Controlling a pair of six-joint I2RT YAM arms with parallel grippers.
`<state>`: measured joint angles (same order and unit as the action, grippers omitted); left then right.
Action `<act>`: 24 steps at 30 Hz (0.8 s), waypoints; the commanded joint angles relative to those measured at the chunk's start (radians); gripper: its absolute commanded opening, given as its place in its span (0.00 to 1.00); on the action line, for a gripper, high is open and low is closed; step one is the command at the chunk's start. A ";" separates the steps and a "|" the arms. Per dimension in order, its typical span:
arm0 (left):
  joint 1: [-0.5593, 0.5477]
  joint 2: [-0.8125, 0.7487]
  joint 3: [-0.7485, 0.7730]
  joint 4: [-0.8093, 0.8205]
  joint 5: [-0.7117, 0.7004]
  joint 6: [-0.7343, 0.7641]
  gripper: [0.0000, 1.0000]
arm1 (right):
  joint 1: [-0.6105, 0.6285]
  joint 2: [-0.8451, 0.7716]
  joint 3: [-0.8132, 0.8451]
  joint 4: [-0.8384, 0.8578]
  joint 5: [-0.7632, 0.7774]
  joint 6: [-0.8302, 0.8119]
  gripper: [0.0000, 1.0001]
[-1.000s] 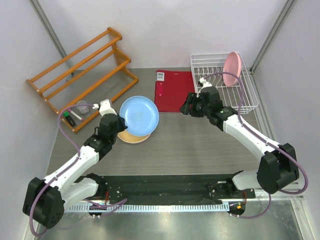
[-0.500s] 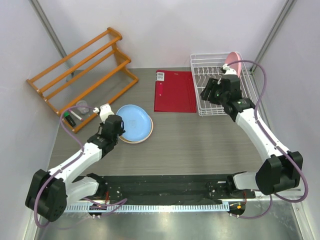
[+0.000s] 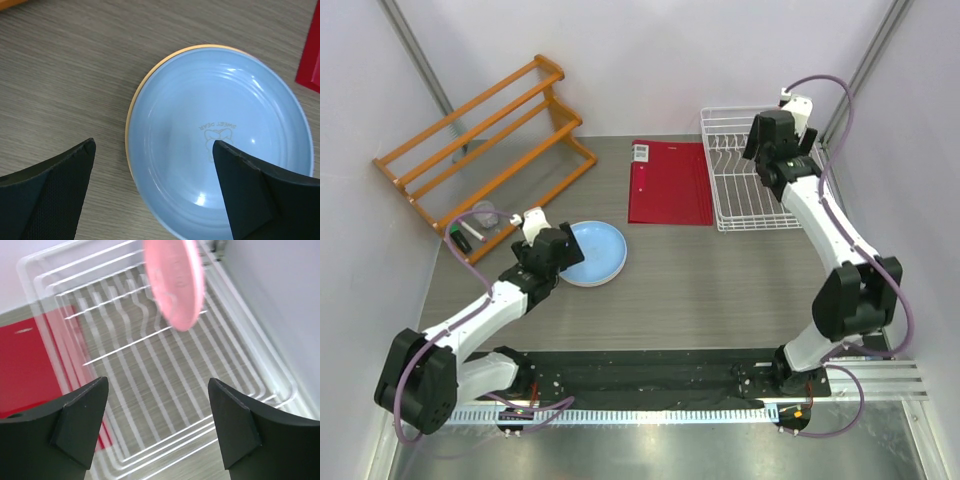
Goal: Unload the plates from the dish rack
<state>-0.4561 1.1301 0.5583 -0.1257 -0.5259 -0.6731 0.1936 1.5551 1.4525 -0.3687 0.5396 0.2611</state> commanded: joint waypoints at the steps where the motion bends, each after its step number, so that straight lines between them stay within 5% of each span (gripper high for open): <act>1: 0.002 -0.064 0.061 0.035 0.050 0.035 0.99 | -0.037 0.092 0.144 0.040 0.233 -0.106 0.89; 9: 0.002 -0.087 0.089 0.184 0.384 0.089 1.00 | -0.112 0.380 0.379 0.111 0.252 -0.241 0.92; 19: 0.002 -0.006 0.081 0.247 0.431 0.112 1.00 | -0.171 0.646 0.578 0.162 0.233 -0.414 0.92; 23: 0.002 0.029 0.089 0.261 0.434 0.115 0.99 | -0.180 0.655 0.579 0.178 0.237 -0.422 0.81; 24: 0.002 0.042 0.088 0.273 0.437 0.113 1.00 | -0.178 0.660 0.579 0.177 0.235 -0.427 0.69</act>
<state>-0.4561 1.1461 0.6193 0.0757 -0.1143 -0.5816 0.0216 2.2459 1.9717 -0.2550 0.7479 -0.1238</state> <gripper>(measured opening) 0.994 0.824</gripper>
